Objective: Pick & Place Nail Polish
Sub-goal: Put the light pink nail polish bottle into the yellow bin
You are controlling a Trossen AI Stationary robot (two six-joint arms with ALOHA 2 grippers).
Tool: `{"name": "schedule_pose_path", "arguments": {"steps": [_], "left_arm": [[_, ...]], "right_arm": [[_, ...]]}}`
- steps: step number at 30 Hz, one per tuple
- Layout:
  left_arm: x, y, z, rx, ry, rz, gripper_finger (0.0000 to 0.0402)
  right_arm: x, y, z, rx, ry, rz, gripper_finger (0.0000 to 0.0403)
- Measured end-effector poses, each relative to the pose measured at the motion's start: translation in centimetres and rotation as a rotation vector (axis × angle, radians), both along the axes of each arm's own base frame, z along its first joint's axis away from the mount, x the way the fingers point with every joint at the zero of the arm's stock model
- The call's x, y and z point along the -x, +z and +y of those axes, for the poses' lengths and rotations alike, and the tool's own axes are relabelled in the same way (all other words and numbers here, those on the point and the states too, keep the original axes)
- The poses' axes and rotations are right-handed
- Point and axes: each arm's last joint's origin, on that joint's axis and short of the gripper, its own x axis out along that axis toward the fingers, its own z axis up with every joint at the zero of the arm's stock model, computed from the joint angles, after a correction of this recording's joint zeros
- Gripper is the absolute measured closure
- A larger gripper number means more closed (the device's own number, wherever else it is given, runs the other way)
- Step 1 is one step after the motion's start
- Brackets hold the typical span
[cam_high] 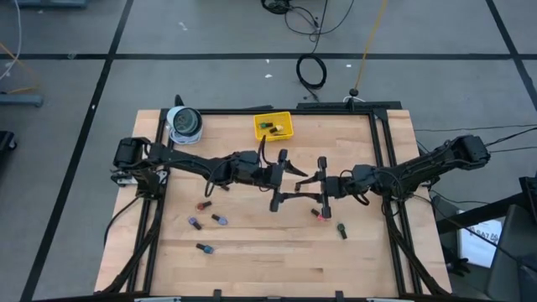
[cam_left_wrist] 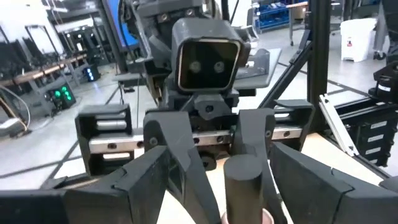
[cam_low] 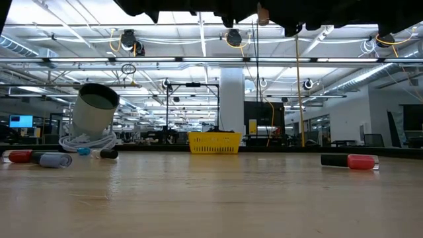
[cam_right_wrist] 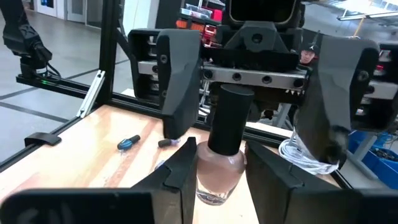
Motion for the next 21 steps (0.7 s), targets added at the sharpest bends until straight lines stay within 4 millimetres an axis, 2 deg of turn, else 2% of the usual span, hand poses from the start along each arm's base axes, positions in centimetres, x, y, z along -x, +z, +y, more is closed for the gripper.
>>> {"name": "schedule_pose_path", "arguments": {"steps": [5, 8, 21], "left_arm": [[0.02, -0.01, -0.4, -0.043, -0.01, -0.007, 0.0136], [0.04, -0.02, -0.55, -0.059, -0.014, -0.01, 0.016], [0.04, -0.11, -0.46, -0.033, -0.021, 0.005, 0.036]], "right_arm": [[0.0, 0.0, 0.0, 0.0, 0.0, 0.0, 0.0301], [0.0, 0.0, 0.0, 0.0, 0.0, 0.0, 0.0302], [0.0, -0.01, 0.0, 0.009, -0.001, 0.0, 0.031]]}}
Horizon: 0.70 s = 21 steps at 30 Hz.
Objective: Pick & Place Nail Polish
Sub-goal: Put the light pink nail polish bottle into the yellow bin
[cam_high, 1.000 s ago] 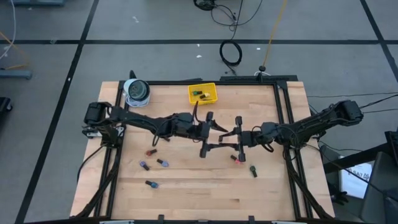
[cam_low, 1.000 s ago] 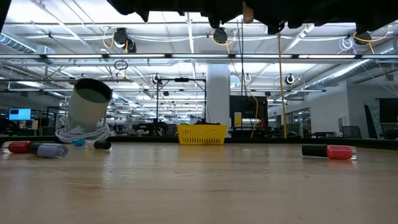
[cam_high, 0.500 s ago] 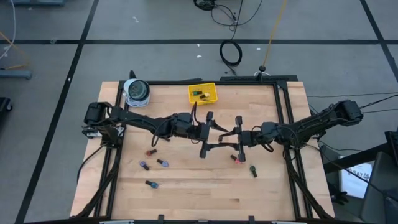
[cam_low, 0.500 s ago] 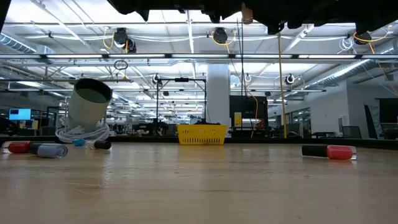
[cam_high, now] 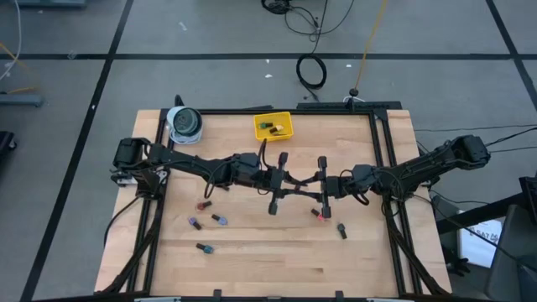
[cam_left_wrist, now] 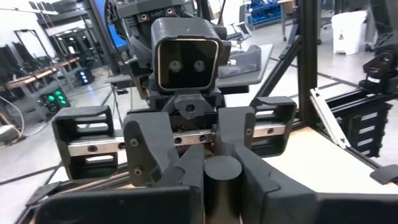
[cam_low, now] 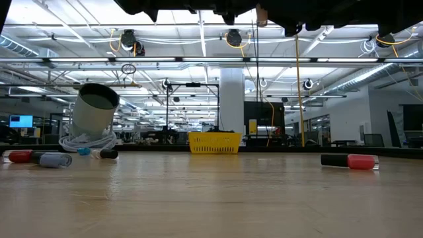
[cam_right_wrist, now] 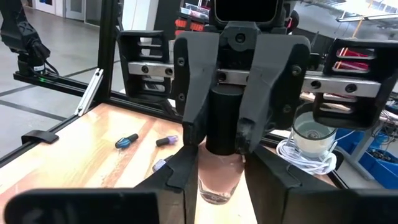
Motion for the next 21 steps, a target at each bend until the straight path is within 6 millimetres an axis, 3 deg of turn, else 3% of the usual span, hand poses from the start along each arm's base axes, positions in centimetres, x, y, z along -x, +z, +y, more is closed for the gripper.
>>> {"name": "schedule_pose_path", "arguments": {"steps": [7, 10, 14, 18, 21], "left_arm": [[0.0, 0.0, 0.7, 0.037, -0.017, 0.008, 0.036], [0.0, -0.1, 0.8, 0.026, 0.03, 0.012, 0.036], [0.9, 1.6, 1.5, -0.037, 0.156, -0.008, 0.036], [1.9, 2.3, 3.3, -0.062, 0.272, 0.06, 0.036], [2.4, 2.2, 6.2, -0.048, 0.397, 0.114, 0.036]], "right_arm": [[0.0, -0.2, 0.0, -0.006, -0.006, 0.02, 0.0299], [0.0, -0.6, -0.2, -0.082, -0.059, 0.069, 0.0264], [0.2, -2.1, -0.6, -0.115, -0.214, 0.201, 0.0209], [0.5, -2.5, -0.9, -0.093, -0.264, 0.257, 0.0168], [0.8, -1.9, -1.1, -0.1, -0.268, 0.239, 0.0156]]}}
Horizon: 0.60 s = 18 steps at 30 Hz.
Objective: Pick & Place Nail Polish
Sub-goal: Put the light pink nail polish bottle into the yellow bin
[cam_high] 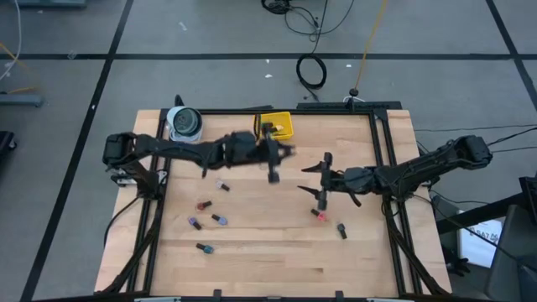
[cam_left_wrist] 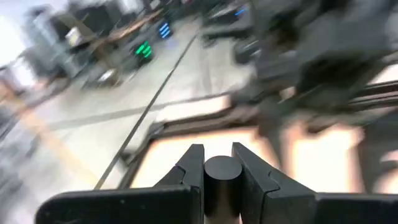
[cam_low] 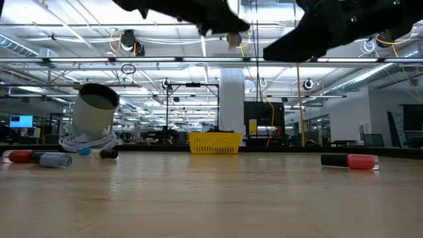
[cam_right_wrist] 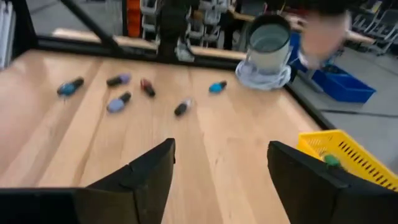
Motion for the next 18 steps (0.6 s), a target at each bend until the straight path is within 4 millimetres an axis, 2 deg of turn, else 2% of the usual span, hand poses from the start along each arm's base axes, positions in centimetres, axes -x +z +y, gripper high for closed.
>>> {"name": "schedule_pose_path", "arguments": {"steps": [4, 10, 18], "left_arm": [[0.4, -1.0, 4.7, 0.086, 0.098, 0.032, 0.036], [0.4, -4.5, 11.2, 0.225, 0.186, 0.044, 0.036], [0.7, -10.6, 16.8, 0.398, 0.349, 0.09, 0.036]], "right_arm": [[0.8, 1.1, -0.2, -0.007, -0.001, -0.039, 0.0156], [1.7, 1.8, -0.3, -0.008, 0.0, -0.041, 0.017], [1.7, 1.5, -0.3, -0.002, 0.001, -0.012, 0.0185]]}}
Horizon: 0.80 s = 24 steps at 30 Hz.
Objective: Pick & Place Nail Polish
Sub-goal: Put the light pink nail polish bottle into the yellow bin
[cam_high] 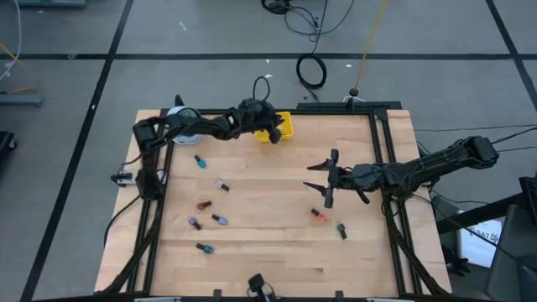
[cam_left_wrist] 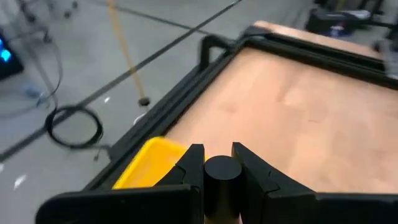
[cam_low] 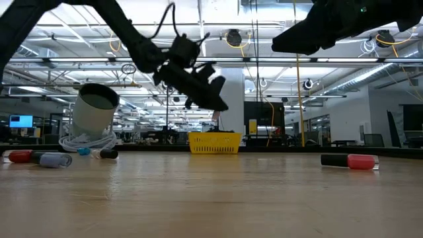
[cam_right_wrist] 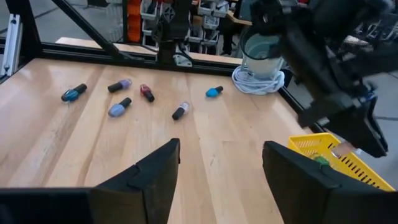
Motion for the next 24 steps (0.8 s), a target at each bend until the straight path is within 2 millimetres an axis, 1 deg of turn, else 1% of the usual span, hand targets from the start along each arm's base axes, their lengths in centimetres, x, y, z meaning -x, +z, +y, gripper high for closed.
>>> {"name": "schedule_pose_path", "arguments": {"steps": [3, 6, 11, 17, 24], "left_arm": [[0.4, -1.6, 1.4, 0.059, 0.051, 0.003, 0.036], [0.6, -2.8, 2.1, 0.097, 0.08, 0.018, 0.036], [0.7, -3.5, 2.5, 0.128, 0.092, 0.022, 0.036], [0.7, -3.5, 2.4, 0.132, 0.098, 0.026, 0.0358], [0.8, -3.8, 2.3, 0.162, 0.108, 0.037, 0.0295]], "right_arm": [[0.0, 0.0, 0.0, 0.0, 0.0, 0.0, 0.0188], [0.0, -0.1, 0.0, 0.001, 0.0, 0.006, 0.0188], [0.0, -0.1, 0.0, 0.001, 0.0, 0.007, 0.0189], [0.0, -0.1, 0.0, 0.001, 0.0, 0.007, 0.0192], [0.0, -0.1, 0.0, 0.001, 0.001, 0.007, 0.0193]]}}
